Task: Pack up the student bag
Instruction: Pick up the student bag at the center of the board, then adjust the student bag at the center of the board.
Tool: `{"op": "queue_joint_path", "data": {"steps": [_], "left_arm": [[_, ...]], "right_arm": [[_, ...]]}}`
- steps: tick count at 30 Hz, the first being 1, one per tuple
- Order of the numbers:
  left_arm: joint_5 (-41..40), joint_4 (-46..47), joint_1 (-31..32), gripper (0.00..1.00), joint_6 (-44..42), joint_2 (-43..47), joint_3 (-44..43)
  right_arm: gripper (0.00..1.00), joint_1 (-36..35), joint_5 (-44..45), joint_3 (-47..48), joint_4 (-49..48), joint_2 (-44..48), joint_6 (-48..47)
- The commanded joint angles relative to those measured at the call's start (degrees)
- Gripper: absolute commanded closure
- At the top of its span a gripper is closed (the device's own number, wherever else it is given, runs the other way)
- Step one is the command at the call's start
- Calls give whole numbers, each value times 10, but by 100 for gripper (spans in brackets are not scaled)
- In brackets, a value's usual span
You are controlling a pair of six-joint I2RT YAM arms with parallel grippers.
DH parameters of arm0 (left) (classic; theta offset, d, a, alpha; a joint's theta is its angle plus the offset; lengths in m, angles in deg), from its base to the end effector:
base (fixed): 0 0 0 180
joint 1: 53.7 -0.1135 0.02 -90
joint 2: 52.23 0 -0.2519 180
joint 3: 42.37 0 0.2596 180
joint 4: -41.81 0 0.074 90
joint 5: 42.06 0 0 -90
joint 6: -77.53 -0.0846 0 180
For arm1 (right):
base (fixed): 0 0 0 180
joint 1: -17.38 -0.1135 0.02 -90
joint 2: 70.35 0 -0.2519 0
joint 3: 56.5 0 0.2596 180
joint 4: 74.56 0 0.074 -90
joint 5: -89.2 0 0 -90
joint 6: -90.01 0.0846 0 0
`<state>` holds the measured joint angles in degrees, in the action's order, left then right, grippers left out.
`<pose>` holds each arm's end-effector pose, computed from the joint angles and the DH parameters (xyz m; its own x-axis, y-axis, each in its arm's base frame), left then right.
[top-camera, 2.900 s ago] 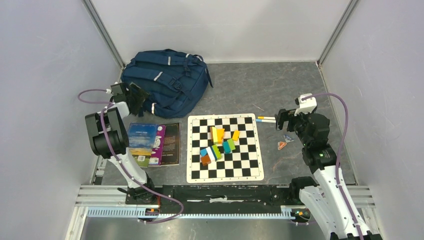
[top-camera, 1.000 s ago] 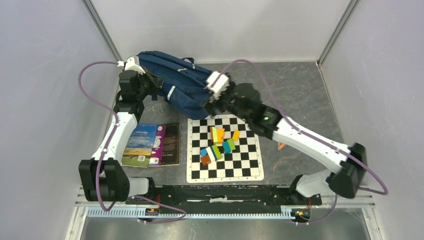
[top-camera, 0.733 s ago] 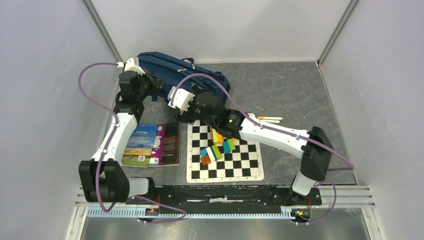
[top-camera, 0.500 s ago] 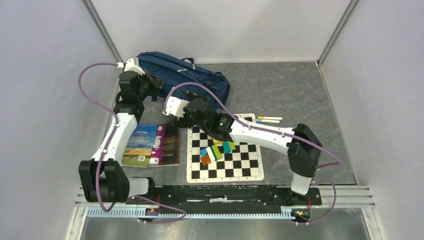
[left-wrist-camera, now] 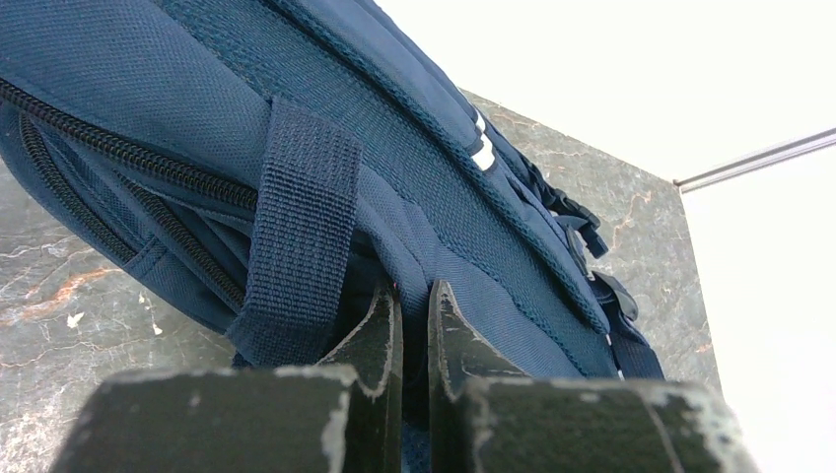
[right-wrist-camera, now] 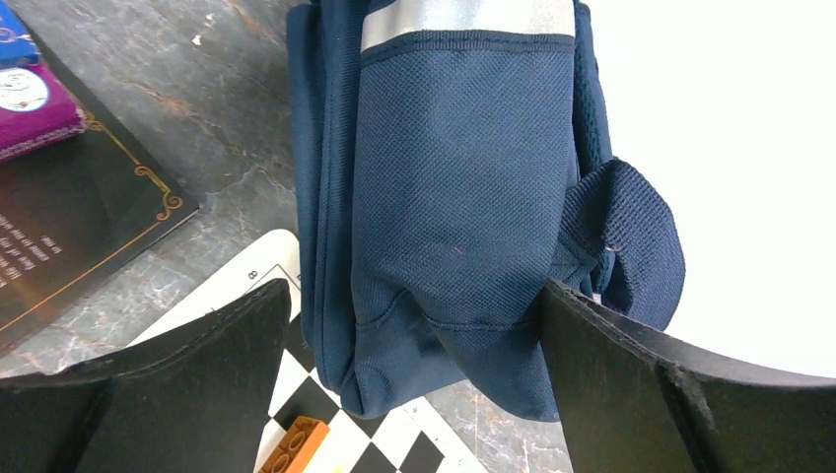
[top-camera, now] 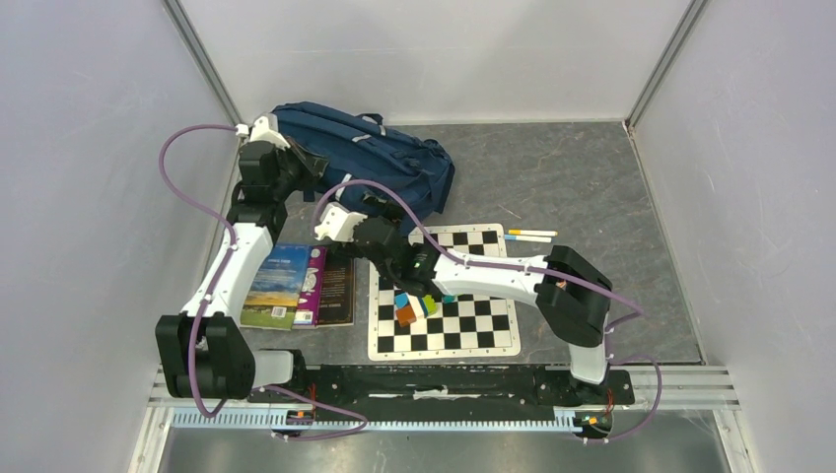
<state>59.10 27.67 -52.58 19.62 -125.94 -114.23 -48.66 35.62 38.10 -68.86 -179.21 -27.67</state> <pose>0.3593 -0.0234 0.3037 -0.3424 -0.5146 -0.7861 0.0275 0.8308 -0.5559 0.2435 0.4242 0.2394 0.1136 -0.6649 -0.7382 -0.5149 0.5961 -0.6161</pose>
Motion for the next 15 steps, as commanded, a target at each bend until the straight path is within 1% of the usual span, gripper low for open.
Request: {"op": "queue_joint_path", "data": {"steps": [1, 4, 5, 6, 7, 8, 9, 11, 14, 15], "left_arm": [[30, 93, 0, 98, 15, 44, -16], [32, 93, 0, 98, 15, 46, -16], [32, 94, 0, 98, 14, 47, -16], [33, 94, 0, 98, 14, 47, -16], [34, 95, 0, 98, 14, 48, -16], [37, 98, 0, 98, 13, 49, -15], [42, 102, 0, 98, 12, 51, -14], [56, 116, 0, 98, 11, 53, -10], [89, 149, 0, 98, 7, 59, -2], [102, 161, 0, 98, 5, 60, 1]], "right_arm": [[2, 11, 63, -8, -10, -28, -6], [2, 16, 82, -3, -14, -43, -5], [3, 20, 86, -1, -15, -45, -3], [10, 25, 87, 1, -15, -46, 1], [17, 30, 86, 3, -15, -45, 3], [29, 37, 88, 5, -14, -42, 3], [47, 41, 91, 8, -12, -38, 3], [71, 51, 93, 13, -8, -22, -3], [95, 63, 92, 21, 6, 16, -3], [100, 66, 90, 25, 12, 33, -2]]}}
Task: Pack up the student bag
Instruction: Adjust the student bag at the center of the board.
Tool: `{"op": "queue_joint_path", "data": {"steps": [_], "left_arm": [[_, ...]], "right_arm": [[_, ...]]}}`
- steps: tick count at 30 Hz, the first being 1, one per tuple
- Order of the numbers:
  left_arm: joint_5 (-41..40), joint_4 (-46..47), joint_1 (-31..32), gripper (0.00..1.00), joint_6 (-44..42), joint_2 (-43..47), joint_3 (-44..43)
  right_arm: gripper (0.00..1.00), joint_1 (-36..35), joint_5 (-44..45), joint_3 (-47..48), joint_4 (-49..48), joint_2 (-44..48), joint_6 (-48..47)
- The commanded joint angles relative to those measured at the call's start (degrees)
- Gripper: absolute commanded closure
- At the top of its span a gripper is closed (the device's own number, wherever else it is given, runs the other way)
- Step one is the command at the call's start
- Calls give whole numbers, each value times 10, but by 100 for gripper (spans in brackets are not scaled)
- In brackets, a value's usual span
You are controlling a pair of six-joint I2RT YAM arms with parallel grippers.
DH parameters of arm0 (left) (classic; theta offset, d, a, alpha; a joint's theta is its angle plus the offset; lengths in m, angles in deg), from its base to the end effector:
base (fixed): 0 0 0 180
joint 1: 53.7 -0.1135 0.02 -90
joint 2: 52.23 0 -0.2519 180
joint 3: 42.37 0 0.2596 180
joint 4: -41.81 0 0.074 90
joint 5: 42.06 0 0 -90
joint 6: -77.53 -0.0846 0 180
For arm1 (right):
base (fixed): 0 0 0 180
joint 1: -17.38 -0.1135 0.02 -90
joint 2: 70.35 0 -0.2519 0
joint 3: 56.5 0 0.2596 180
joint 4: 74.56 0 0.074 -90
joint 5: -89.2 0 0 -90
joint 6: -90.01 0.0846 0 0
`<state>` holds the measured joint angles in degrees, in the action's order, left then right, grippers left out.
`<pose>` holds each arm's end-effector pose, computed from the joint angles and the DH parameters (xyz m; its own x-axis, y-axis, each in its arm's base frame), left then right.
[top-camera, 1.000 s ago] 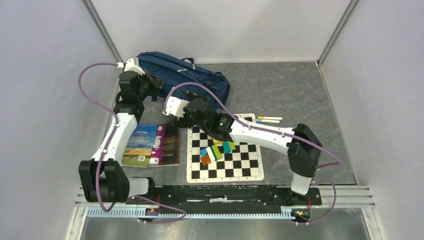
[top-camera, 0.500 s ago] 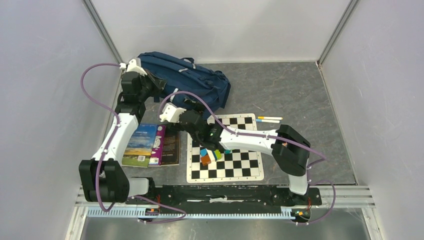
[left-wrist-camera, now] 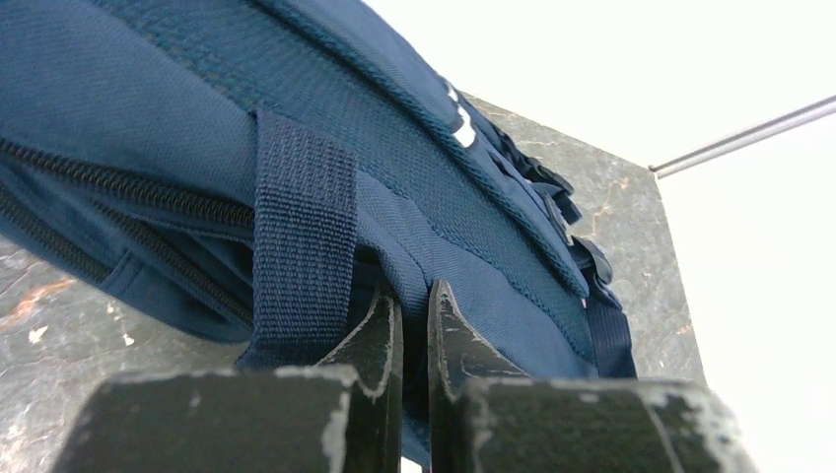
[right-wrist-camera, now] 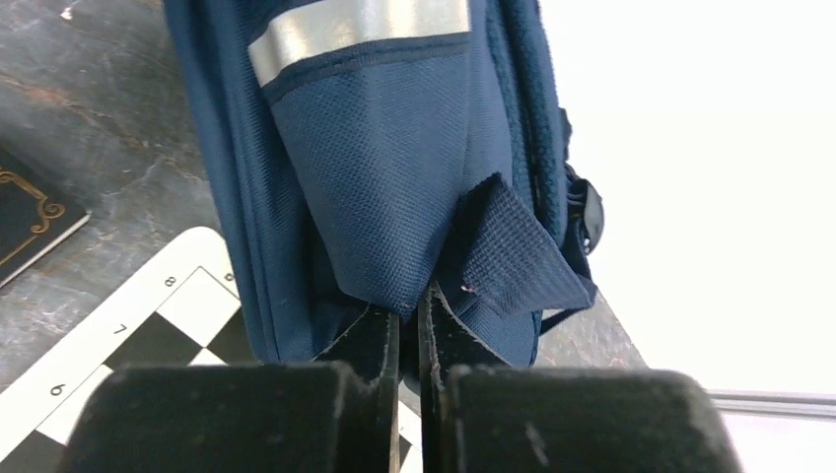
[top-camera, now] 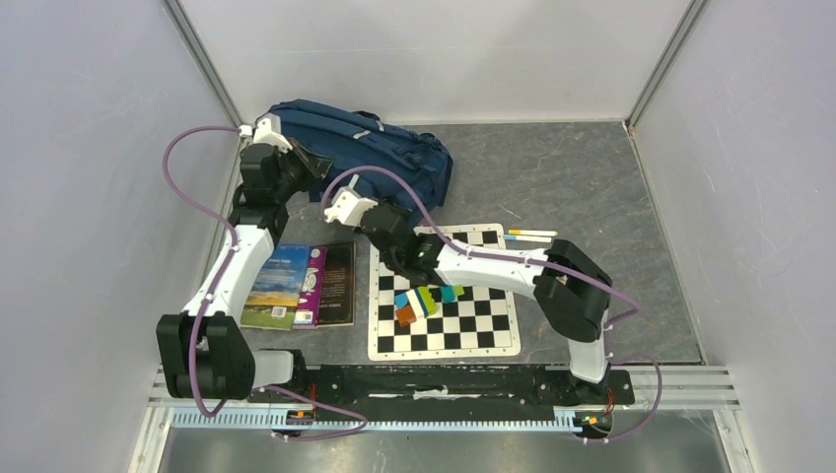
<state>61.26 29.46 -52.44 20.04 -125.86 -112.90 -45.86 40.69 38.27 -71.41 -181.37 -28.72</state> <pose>0.3584 -0.0274 0.2995 -0.3554 -0.5153 -0.7798 0.0621 0.8194 -0.5698 0.2703 0.4115 0.2304 0.0551 -0.6904 -0.7213 -0.4117 0.6425 -0.6464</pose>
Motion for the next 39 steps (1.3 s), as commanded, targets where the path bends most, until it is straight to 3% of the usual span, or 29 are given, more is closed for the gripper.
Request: {"op": "queue_joint_path", "data": {"steps": [1, 2, 4, 5, 7, 9, 11, 17, 24, 29, 35, 39], "left_arm": [[92, 153, -1, 98, -1, 61, -12], [107, 162, -1, 96, -4, 61, -12], [135, 178, -1, 79, -7, 62, -13], [153, 186, -1, 58, -8, 63, -14], [182, 199, -2, 29, -12, 70, -20], [203, 199, -2, 11, -28, 90, -26], [209, 190, -1, 2, -63, 122, -27], [82, 39, -1, 0, -167, 210, 10], [10, -116, -1, 0, -126, 297, 129], [31, -95, -1, 0, -60, 322, 194], [59, -75, -1, 0, -18, 219, 187], [110, 24, -1, 0, 50, 189, 200]], "right_arm": [[100, 43, 32, 25, 45, 69, 11], [100, 47, 24, 28, 56, 87, 15], [100, 56, 4, 41, 83, 116, 25], [100, 60, -7, 52, 100, 129, 30], [100, 68, -22, 72, 138, 148, 38], [100, 79, -38, 86, 158, 165, 41], [100, 91, -50, 104, 179, 177, 50], [100, 119, -73, 115, 210, 211, 86], [100, 136, -105, 117, 216, 240, 130], [100, 137, -111, 112, 217, 241, 135], [100, 137, -130, 90, 206, 260, 146], [100, 137, -128, 71, 201, 268, 143]]}}
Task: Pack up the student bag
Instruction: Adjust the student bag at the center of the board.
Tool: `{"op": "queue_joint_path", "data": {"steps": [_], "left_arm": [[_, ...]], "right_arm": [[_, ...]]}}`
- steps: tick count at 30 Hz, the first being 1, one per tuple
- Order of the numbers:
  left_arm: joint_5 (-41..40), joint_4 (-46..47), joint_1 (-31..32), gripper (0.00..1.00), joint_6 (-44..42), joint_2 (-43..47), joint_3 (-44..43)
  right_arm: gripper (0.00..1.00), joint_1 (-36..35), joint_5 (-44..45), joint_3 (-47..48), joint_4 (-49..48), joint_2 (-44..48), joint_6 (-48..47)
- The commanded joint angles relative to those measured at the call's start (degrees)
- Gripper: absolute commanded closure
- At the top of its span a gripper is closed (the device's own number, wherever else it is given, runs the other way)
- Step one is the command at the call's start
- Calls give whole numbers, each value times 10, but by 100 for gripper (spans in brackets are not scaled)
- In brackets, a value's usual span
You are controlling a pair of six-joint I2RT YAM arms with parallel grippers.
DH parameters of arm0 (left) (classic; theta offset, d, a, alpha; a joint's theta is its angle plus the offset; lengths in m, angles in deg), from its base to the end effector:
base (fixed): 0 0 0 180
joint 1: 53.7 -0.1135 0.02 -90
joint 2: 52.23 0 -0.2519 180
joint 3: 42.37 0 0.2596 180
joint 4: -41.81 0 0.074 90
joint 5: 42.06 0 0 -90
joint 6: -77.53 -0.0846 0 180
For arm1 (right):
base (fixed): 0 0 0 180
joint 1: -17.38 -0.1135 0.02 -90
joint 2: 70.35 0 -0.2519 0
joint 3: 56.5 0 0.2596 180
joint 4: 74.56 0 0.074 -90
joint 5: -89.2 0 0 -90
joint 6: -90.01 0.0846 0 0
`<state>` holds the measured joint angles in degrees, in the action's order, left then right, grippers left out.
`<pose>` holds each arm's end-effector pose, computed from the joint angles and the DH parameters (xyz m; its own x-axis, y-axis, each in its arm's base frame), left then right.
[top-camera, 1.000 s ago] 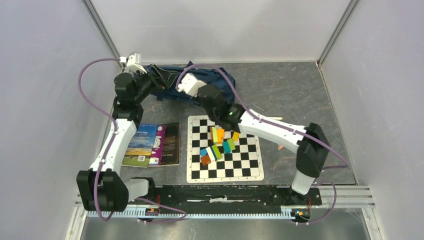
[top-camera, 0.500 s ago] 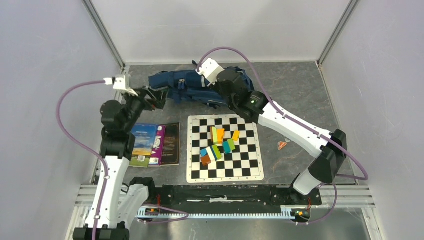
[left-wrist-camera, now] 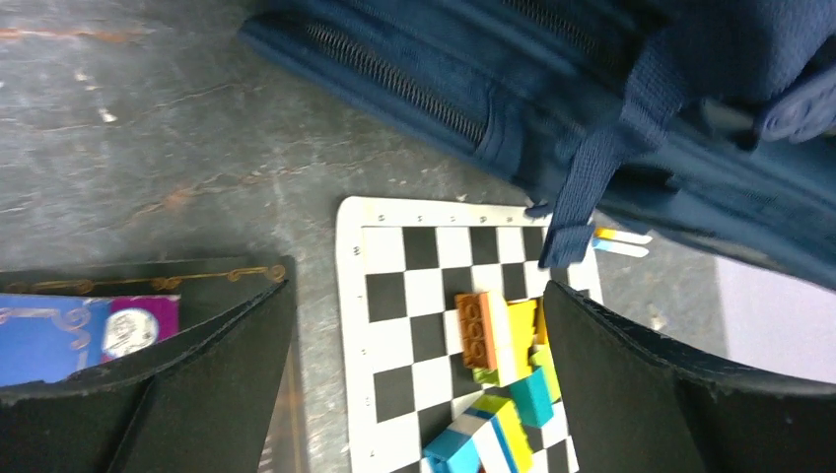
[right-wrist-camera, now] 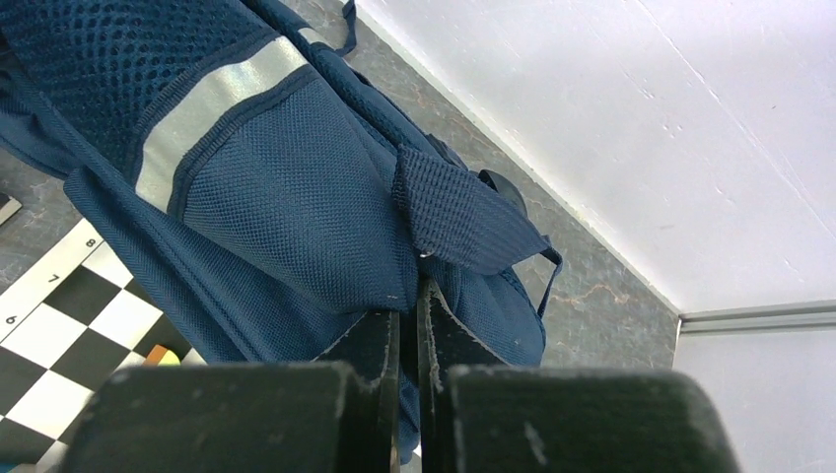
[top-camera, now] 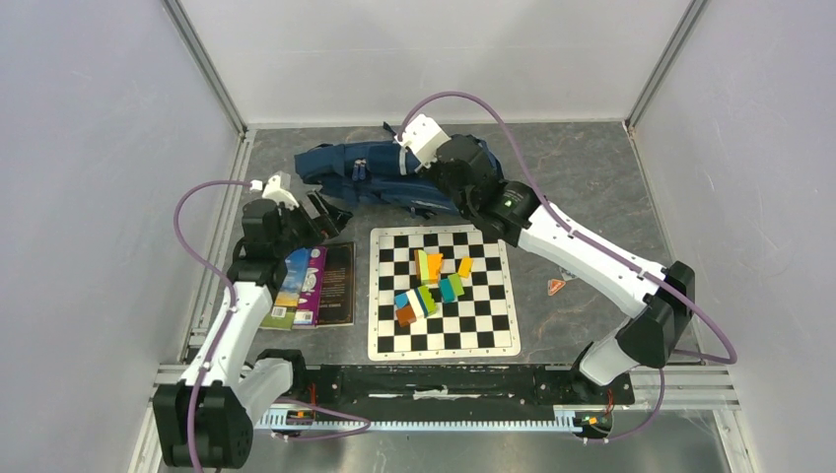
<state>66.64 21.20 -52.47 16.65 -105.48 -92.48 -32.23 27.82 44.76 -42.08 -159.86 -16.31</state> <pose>0.2689 -0.0329 0.2390 -0.5044 -0.4502 -0.7368 0.0781 0.8260 -0.5582 0.2970 0.2865 0.3658 -0.1138 -0.5145 -0.8499 -0.4275 0.7976 -0.4255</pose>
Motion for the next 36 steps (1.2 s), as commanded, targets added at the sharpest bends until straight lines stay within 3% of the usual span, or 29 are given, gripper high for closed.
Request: {"op": "queue_joint_path", "data": {"steps": [1, 12, 14, 17, 24, 27, 33, 34, 36], "left_arm": [[63, 124, -1, 0, 100, -19, 0], [91, 223, 0, 1, 186, -99, 10], [90, 231, 0, 6, 192, -112, 8], [88, 249, 3, 21, 197, -133, 6], [52, 253, 30, 27, 188, -183, -11], [28, 253, 46, 42, 189, -189, -10], [-25, 268, 60, 92, 196, -146, -1], [-32, 268, 60, 98, 194, -134, -1], [-37, 259, 60, 98, 186, -103, -9]], "right_arm": [[100, 1, 1, 3, -94, 54, 18], [100, 1, -12, -30, -117, 73, 14], [100, 1, -15, -38, -121, 78, 14], [100, 1, -19, -52, -131, 87, 15], [100, 1, -31, -65, -139, 90, 19], [100, 1, -33, -67, -141, 88, 21], [100, 0, -25, -70, -143, 90, 13], [100, 1, -25, -67, -139, 92, 12], [100, 1, -25, -60, -132, 100, 10]]}}
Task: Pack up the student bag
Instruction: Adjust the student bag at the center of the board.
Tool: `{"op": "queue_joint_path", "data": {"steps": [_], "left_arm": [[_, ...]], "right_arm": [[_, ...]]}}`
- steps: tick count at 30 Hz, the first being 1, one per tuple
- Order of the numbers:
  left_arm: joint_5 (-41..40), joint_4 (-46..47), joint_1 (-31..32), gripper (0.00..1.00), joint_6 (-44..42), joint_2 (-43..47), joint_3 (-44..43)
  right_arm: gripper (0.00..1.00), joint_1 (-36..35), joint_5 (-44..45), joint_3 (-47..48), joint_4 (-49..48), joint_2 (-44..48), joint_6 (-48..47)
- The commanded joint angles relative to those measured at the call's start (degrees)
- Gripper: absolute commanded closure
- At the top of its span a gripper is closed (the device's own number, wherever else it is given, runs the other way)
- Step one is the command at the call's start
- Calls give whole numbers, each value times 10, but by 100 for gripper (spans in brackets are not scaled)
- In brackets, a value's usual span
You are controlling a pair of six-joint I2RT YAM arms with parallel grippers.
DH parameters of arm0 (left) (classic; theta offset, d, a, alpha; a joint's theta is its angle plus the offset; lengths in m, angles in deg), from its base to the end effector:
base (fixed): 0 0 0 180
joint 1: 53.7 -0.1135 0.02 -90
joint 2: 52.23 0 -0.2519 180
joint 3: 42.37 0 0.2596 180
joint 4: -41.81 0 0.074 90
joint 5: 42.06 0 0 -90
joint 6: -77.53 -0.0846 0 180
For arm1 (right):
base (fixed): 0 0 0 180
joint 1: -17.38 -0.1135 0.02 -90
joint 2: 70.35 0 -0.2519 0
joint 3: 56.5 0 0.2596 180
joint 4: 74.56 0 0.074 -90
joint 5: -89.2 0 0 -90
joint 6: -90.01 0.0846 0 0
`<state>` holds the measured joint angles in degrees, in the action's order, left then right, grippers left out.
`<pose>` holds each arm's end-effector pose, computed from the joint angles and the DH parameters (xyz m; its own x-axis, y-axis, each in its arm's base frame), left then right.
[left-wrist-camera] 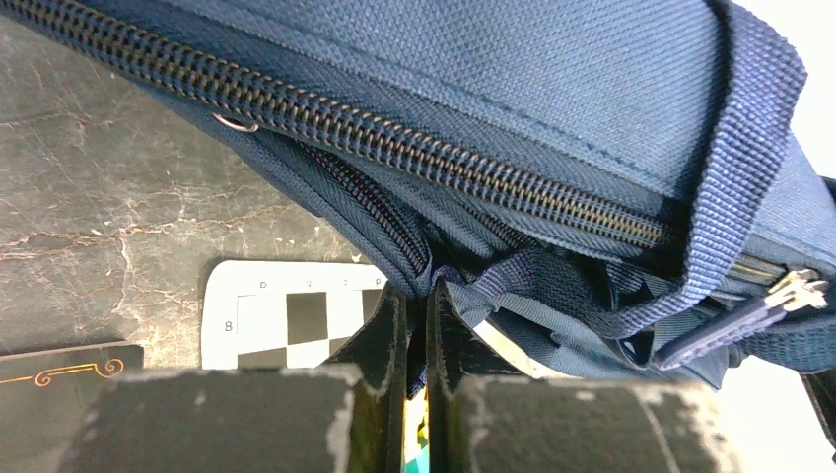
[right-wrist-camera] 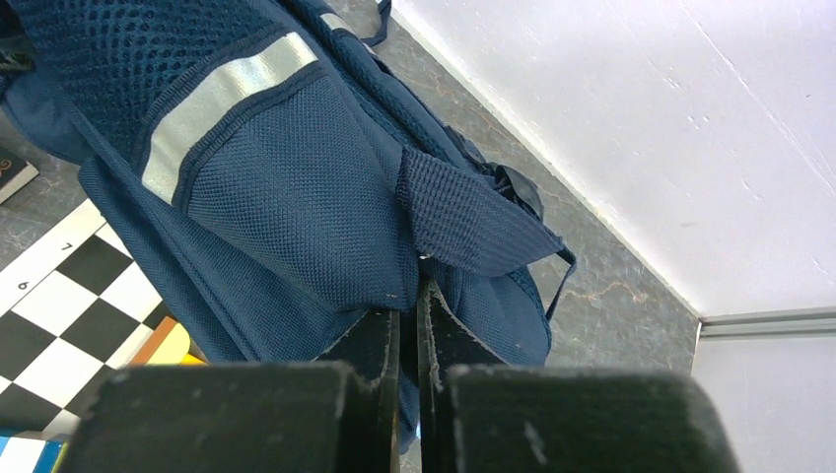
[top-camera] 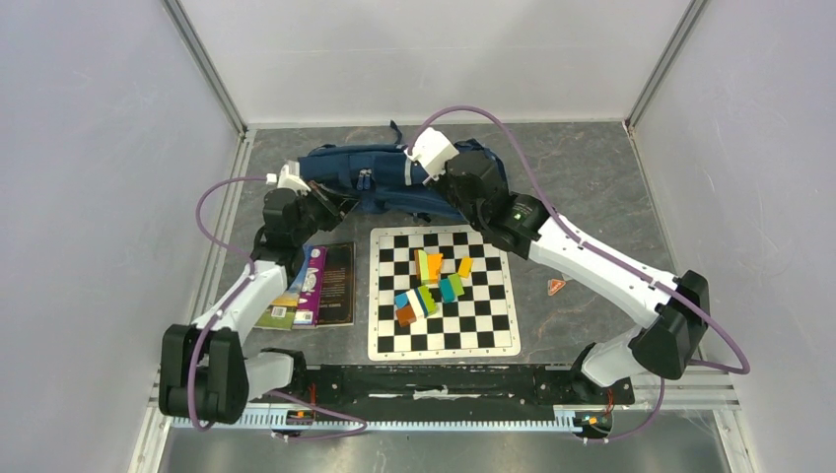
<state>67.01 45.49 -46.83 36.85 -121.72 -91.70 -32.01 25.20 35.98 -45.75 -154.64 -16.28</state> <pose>0.3174 -0.0661 0.2163 -0.5052 -0.6611 -0.5548 0.0629 0.6129 -0.7876 0.2835 0.2737 0.3483 -0.1035 -0.5081 -0.8551 -0.4629 0.7855 -0.4107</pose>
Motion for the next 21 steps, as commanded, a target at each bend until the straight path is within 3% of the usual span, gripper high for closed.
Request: {"op": "queue_joint_path", "data": {"steps": [1, 13, 21], "left_arm": [[-40, 6, 3, 98, -21, 72, -24], [0, -223, 3, 98, -80, 240, -125], [-6, -271, 3, 98, -77, 242, -103]], "right_arm": [[100, -2, 2, 32, -92, 52, 7], [100, -2, -47, 71, -20, 99, 30], [100, -2, -42, 24, -52, 83, 30]]}}
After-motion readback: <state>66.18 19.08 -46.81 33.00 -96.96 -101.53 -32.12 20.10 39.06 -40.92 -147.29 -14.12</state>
